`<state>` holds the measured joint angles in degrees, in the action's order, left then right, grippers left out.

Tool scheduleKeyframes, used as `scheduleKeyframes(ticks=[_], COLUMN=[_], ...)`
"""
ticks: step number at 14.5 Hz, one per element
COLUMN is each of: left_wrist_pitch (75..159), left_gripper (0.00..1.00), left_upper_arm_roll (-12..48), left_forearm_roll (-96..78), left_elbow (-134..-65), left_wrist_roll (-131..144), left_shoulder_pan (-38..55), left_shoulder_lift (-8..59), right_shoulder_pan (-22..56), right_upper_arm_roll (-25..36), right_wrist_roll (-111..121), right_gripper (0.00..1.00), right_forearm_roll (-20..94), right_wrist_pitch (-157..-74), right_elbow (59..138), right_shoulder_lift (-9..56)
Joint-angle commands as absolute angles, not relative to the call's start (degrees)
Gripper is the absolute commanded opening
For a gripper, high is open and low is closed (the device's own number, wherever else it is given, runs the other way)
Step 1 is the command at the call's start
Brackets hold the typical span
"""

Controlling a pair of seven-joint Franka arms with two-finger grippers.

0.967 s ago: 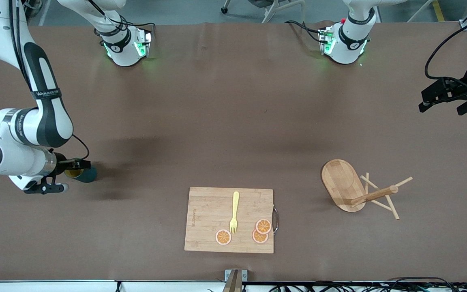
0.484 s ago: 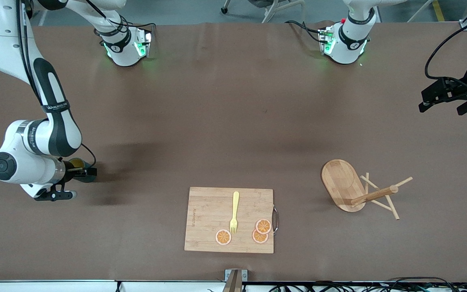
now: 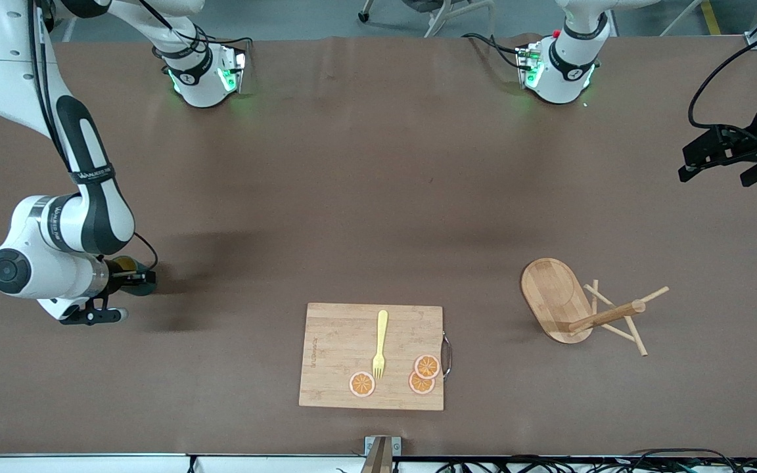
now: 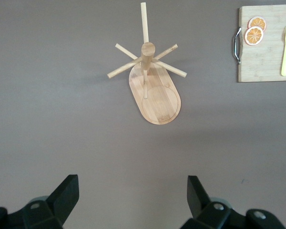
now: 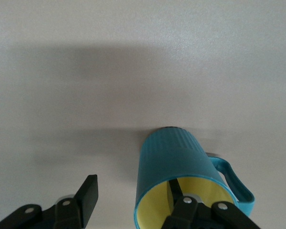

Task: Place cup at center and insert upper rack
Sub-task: 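Close the right gripper on the teal mug rim and lift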

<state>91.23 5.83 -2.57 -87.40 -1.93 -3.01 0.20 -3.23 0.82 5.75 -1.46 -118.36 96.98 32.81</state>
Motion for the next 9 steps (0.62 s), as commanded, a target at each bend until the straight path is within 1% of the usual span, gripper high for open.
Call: scheduleKeyframes(ticks=[1, 2, 4, 5, 6, 9], left_wrist_pitch=[90.18, 90.18, 90.18, 90.18, 90.18, 90.18], left_gripper=[1.00, 1.00, 1.00, 1.00, 1.00, 1.00], left_upper_arm_roll=[5.98, 5.89, 5.89, 5.89, 5.89, 5.98], left_forearm_roll=[-2.55, -2.55, -2.55, -2.55, -2.55, -2.55], left_elbow=[-86.48, -86.48, -86.48, -86.48, -86.48, -86.48], left_wrist_roll=[-2.20, -2.20, -2.11, -2.20, -2.20, -2.11], left_shoulder_pan=[-2.99, -2.99, -2.99, -2.99, -2.99, -2.99], left_shoulder_lift=[0.35, 0.35, 0.35, 0.35, 0.35, 0.35], right_shoulder_pan=[-3.51, -3.52, -3.60, -3.43, -3.43, -3.08], right_upper_arm_roll=[0.70, 0.62, 0.62, 0.62, 0.62, 0.62], right_wrist_roll=[6.41, 6.59, 6.50, 6.33, 6.07, 5.71], right_gripper=[0.54, 0.46, 0.22, 0.04, 0.01, 0.00], right_forearm_roll=[-1.32, -1.41, -1.32, -1.41, -1.32, -1.32], right_wrist_pitch=[-117.86, -117.86, -117.77, -117.60, -116.38, -115.32], right_elbow=[97.12, 97.12, 97.03, 96.94, 96.68, 96.42], right_shoulder_lift=[32.61, 32.61, 32.61, 32.43, 32.34, 31.91])
